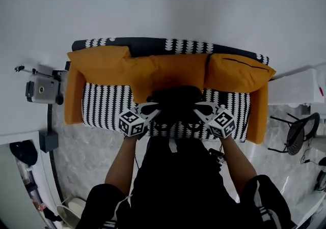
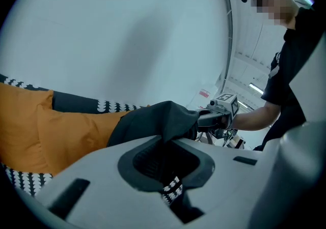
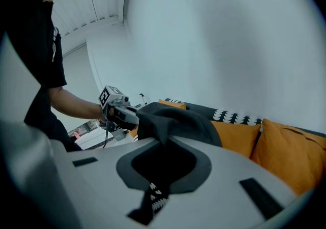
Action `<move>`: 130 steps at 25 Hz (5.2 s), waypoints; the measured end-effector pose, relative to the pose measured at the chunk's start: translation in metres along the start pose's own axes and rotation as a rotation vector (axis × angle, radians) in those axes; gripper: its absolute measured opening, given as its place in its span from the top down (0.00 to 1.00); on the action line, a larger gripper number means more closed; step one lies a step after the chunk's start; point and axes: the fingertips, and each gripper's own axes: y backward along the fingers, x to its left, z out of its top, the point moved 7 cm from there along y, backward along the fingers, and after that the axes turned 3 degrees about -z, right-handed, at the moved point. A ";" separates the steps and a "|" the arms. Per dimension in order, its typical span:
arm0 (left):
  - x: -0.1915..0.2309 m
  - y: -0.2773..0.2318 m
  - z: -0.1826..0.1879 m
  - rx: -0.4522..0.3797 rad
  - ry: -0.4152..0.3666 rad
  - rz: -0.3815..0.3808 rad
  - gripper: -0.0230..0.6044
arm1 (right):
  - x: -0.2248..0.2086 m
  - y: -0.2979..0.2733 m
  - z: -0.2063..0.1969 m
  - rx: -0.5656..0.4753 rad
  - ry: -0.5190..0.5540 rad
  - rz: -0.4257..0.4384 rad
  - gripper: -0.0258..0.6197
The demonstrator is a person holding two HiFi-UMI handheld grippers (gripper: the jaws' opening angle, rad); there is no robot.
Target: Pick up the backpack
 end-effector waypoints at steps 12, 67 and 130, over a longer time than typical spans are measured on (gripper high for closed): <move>-0.023 0.017 0.039 -0.077 -0.024 -0.006 0.90 | 0.010 0.025 0.039 -0.054 0.042 -0.003 0.91; -0.106 0.082 0.305 -0.428 -0.375 -0.123 0.91 | 0.012 0.140 0.284 -0.500 0.395 -0.073 0.92; -0.190 0.126 0.396 -0.580 -0.570 -0.224 0.91 | 0.056 0.221 0.370 -0.726 0.437 0.004 0.92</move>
